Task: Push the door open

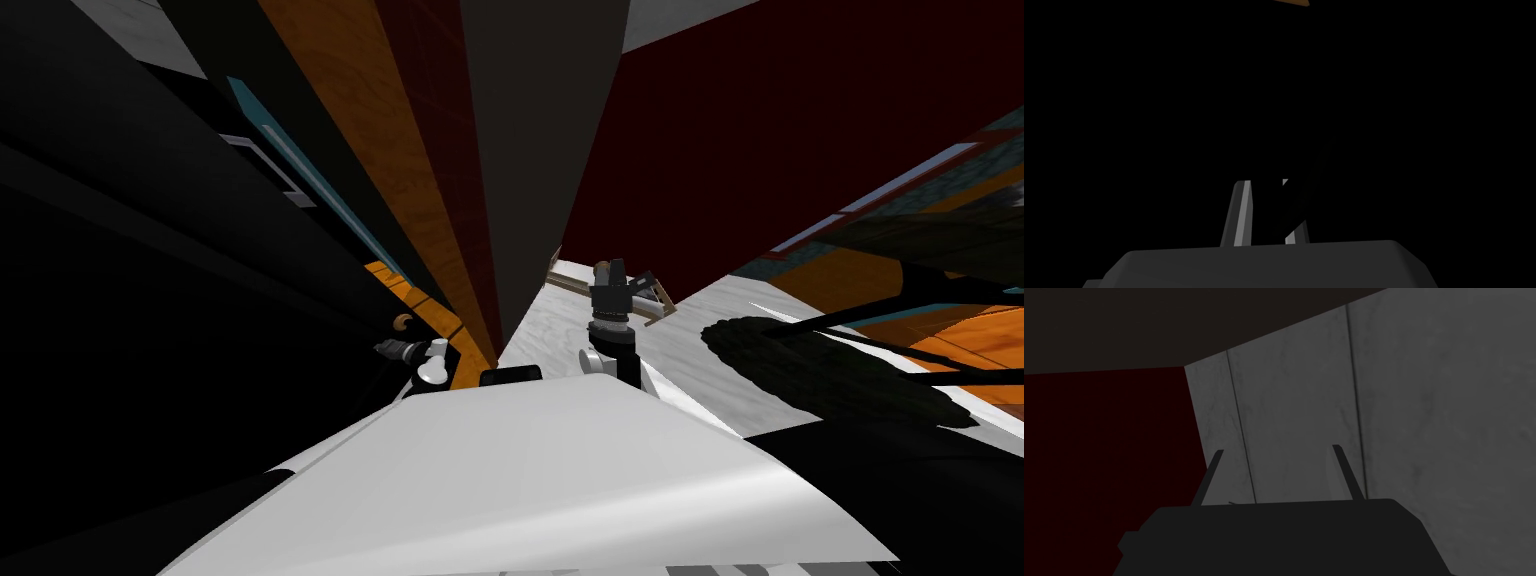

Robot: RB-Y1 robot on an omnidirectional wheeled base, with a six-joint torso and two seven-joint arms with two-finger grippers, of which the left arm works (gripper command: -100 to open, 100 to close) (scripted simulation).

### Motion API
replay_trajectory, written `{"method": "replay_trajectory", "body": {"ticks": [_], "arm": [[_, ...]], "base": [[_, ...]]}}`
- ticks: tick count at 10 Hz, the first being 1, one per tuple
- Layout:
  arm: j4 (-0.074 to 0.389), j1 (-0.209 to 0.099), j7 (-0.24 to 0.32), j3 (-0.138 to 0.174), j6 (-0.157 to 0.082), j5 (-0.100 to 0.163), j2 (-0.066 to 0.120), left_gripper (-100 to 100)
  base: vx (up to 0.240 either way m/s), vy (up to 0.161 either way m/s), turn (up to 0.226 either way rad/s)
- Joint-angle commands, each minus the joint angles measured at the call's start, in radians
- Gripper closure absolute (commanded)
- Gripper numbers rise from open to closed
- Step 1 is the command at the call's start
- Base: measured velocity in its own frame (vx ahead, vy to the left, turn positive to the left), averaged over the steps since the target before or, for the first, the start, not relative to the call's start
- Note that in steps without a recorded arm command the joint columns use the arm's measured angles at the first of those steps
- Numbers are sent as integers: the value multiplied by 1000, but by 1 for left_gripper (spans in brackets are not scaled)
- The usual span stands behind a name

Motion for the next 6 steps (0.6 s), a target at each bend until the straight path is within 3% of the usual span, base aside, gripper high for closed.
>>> {"method": "replay_trajectory", "body": {"ticks": [1, 4, 6], "arm": [[39, -13, 7, 7, -37, 4, 32, 100], [43, -16, 6, 14, -46, 8, 37, 100], [58, -26, 3, 35, -76, 22, 52, 100]], "base": [[-37, 158, -76], [5, 74, -20], [-9, 97, -69]]}}
